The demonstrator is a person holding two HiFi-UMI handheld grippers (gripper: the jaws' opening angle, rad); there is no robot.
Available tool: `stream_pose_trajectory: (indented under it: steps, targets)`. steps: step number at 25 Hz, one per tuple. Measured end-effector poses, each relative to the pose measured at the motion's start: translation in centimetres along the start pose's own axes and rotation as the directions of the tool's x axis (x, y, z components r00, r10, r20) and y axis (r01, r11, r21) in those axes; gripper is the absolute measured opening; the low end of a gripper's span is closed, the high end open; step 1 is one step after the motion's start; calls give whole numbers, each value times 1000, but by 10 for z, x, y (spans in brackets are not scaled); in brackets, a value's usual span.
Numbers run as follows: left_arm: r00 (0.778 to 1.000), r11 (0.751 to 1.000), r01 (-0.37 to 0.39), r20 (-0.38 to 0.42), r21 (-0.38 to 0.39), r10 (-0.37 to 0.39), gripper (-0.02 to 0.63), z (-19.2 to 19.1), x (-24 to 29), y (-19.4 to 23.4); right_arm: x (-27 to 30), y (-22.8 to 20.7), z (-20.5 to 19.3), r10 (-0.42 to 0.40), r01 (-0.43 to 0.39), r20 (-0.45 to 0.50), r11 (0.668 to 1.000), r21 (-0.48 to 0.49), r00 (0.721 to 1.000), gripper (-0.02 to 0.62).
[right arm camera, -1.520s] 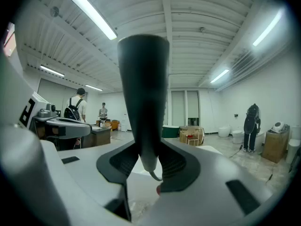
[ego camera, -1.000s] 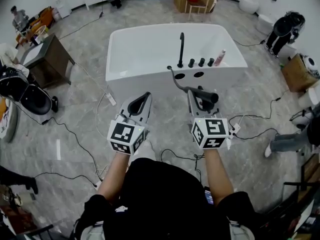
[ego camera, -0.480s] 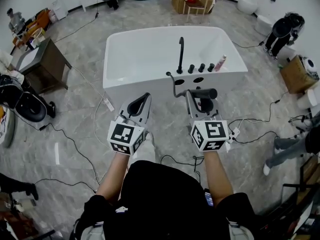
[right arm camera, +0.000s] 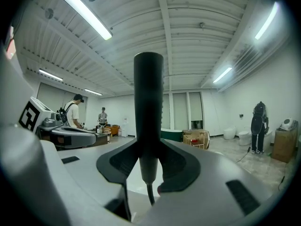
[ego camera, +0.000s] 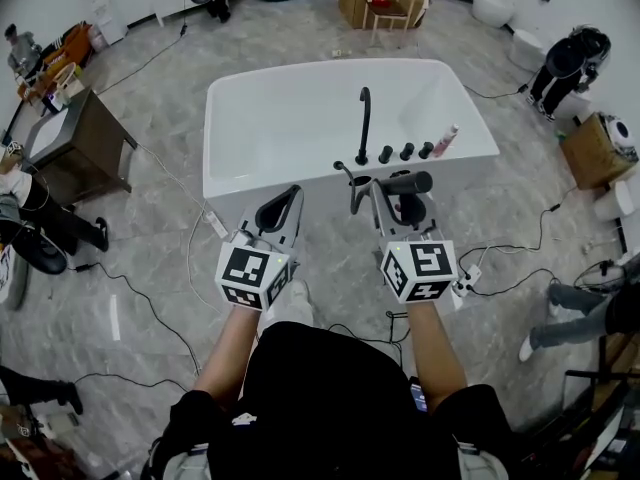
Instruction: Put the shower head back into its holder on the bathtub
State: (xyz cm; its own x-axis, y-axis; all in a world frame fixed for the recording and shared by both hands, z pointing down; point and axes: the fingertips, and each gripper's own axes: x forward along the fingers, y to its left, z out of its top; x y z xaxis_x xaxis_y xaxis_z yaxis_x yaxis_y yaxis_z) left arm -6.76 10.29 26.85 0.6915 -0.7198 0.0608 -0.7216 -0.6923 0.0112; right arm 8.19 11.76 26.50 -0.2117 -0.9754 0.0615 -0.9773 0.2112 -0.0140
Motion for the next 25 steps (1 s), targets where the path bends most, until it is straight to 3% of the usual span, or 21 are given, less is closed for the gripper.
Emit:
stream_pose_trajectory:
  steps: [9,25]
  targets:
    - [999,999,33,-1,10,-33,14,10,49,72,81,-3,19,-39,39,5,999,-3,999,138]
    - [995,994,98,-21,-39,-99,14,-12,116,181,203,8,-5,-97,96,-68,995,-18,993,138]
